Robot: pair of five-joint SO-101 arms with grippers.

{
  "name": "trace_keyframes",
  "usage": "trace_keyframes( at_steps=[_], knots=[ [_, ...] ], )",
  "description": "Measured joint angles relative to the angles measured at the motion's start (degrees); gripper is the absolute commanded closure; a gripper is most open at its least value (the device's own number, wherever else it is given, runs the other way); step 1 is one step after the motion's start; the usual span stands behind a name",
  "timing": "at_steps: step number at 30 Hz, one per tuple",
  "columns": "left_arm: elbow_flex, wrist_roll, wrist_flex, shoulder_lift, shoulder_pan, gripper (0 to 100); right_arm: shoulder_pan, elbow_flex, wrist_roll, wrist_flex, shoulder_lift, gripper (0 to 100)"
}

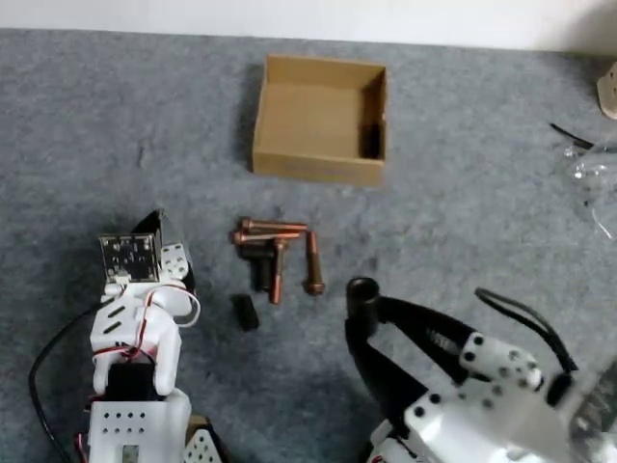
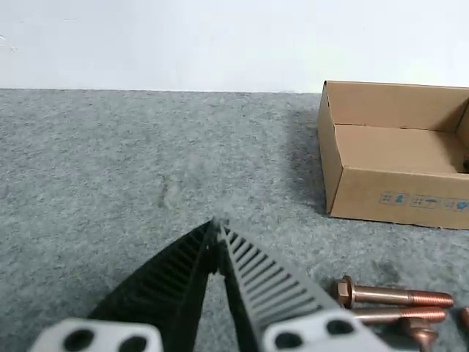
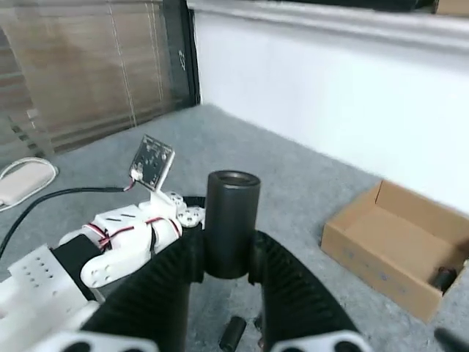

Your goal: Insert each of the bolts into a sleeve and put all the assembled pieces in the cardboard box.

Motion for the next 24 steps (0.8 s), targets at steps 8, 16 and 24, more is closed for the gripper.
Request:
trace_keyframes(
  at_steps=[8,16,24],
  knots=[
    [0.00,0.00,0.00,0.00,0.00,99,0.00,0.79,1.49,-1.67,-2.37,99.4],
    [0.00,0.00,0.00,0.00,0.00,99,0.00,4.66,1.58,-1.93,-2.81,99.4],
    [0.00,0.00,0.00,0.00,0.00,99,0.00,5.10,1.58,-2.90,-2.81,99.4]
  ],
)
